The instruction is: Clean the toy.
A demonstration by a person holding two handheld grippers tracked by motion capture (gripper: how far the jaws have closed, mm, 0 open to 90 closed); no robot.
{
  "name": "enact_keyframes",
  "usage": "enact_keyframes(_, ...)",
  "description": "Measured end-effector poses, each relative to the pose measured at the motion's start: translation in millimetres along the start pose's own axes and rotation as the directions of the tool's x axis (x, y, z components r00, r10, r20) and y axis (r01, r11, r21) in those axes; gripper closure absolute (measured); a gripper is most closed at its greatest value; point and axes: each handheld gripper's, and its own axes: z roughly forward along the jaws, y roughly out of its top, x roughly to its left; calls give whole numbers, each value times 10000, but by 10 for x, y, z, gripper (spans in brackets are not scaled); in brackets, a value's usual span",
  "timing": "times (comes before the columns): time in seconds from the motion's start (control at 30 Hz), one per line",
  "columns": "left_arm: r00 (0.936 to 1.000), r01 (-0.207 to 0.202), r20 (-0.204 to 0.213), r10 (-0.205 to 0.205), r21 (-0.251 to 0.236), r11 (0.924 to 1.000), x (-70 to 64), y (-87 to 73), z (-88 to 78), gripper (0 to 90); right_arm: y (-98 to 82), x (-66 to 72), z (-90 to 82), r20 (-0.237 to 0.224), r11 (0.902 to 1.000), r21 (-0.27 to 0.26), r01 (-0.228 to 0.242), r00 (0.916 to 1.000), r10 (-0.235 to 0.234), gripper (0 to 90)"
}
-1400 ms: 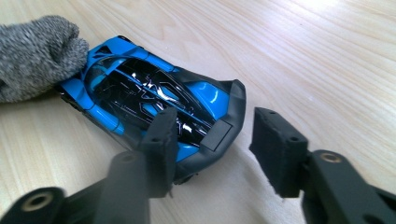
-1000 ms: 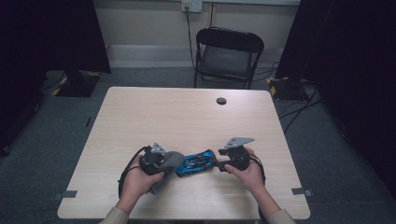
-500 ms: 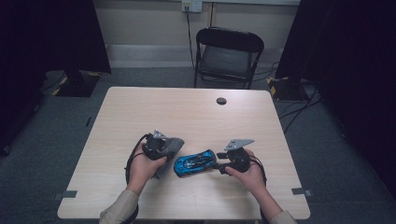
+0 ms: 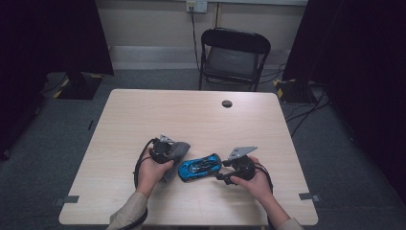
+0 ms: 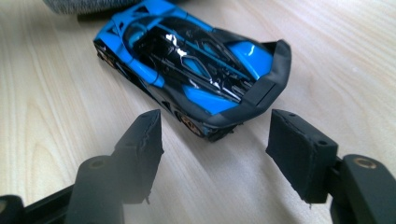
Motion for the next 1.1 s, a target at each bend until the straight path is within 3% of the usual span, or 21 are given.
enact_keyframes(0.37,9985,-134,536,132,35,9999,-46,0,26,703,-28,1,90,119,9997,235,80,9999,-83,403)
enact_keyframes(0.63,9959,-134,899,113,227,9997,-49,2,3,709,0,14,111,307,9987,321,402,9987,-412,464)
enact_keyframes(1.1,9945,-347,1004,313,322,9989,-85,-21,-39,713,1,11,116,315,9978,316,575,9978,-585,468)
